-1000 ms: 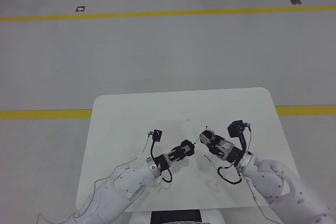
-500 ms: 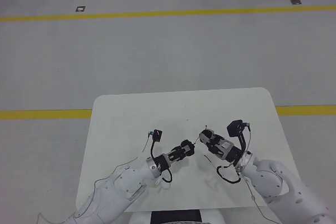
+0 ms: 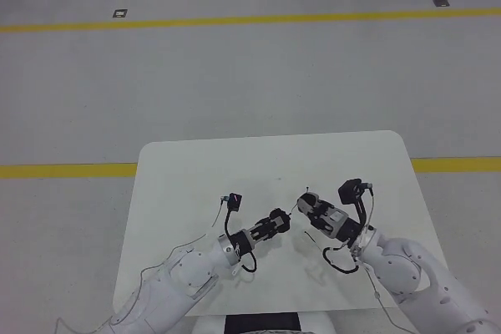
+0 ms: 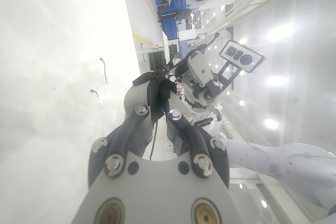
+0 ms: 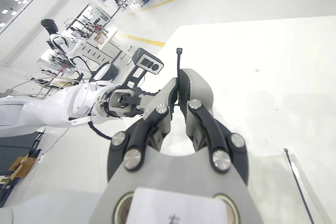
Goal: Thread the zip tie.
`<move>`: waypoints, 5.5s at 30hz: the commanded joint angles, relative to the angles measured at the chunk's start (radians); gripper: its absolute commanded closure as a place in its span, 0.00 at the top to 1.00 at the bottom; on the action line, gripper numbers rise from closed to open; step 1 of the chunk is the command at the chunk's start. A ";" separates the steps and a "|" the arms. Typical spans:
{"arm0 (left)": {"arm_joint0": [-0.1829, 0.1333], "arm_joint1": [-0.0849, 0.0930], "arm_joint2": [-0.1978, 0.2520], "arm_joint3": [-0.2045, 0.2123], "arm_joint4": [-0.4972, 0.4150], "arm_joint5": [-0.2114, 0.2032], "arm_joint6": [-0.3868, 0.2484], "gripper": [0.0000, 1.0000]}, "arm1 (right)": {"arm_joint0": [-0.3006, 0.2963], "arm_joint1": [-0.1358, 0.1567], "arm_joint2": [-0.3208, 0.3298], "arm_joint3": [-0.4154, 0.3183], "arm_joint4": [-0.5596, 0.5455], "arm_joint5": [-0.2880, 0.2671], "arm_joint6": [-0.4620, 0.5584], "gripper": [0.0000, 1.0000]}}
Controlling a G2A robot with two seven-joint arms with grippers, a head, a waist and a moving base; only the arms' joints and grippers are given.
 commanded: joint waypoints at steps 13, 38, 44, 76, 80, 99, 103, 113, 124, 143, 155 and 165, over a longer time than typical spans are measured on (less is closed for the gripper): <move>0.000 0.000 0.000 0.000 0.000 0.000 0.000 0.00 | 0.001 -0.013 0.001 0.005 -0.017 0.008 0.024 0.00; 0.000 0.000 0.000 0.000 0.000 0.000 0.000 0.00 | -0.018 -0.028 0.036 0.008 -0.012 -0.026 0.056 0.00; 0.000 0.000 0.000 0.000 0.000 0.000 0.000 0.00 | -0.020 -0.025 0.037 -0.005 -0.015 -0.026 0.065 0.00; 0.000 0.000 0.000 0.000 0.000 0.000 0.000 0.00 | -0.001 0.061 -0.010 -0.020 -0.017 -0.026 0.008 0.00; 0.000 0.000 0.000 0.000 0.000 0.000 0.000 0.00 | 0.009 0.075 -0.029 -0.012 -0.020 -0.026 -0.018 0.00; 0.000 0.000 0.000 0.000 0.000 0.000 0.000 0.00 | 0.014 0.087 -0.040 -0.004 -0.022 -0.026 -0.038 0.00; 0.000 0.000 0.000 0.000 0.000 0.000 0.000 0.00 | 0.014 0.087 -0.040 -0.004 -0.022 -0.026 -0.038 0.00; 0.020 0.005 -0.030 -0.010 -0.092 0.000 -0.040 0.00 | -0.005 0.086 -0.008 -0.002 -0.051 -0.026 -0.086 0.00; 0.039 0.011 -0.082 -0.021 -0.274 0.000 -0.211 0.00 | -0.004 0.139 -0.054 -0.025 -0.110 -0.026 -0.238 0.00; 0.043 0.000 -0.106 0.003 -0.342 0.000 -0.332 0.00 | 0.129 0.287 -0.318 0.008 -0.111 -0.026 -0.569 0.00; 0.043 0.000 -0.106 0.003 -0.342 0.000 -0.332 0.00 | 0.134 0.281 -0.313 0.013 -0.123 -0.026 -0.570 0.00; 0.043 0.000 -0.106 0.003 -0.342 0.000 -0.332 0.00 | 0.199 0.281 -0.375 0.078 -0.230 -0.026 -0.685 0.00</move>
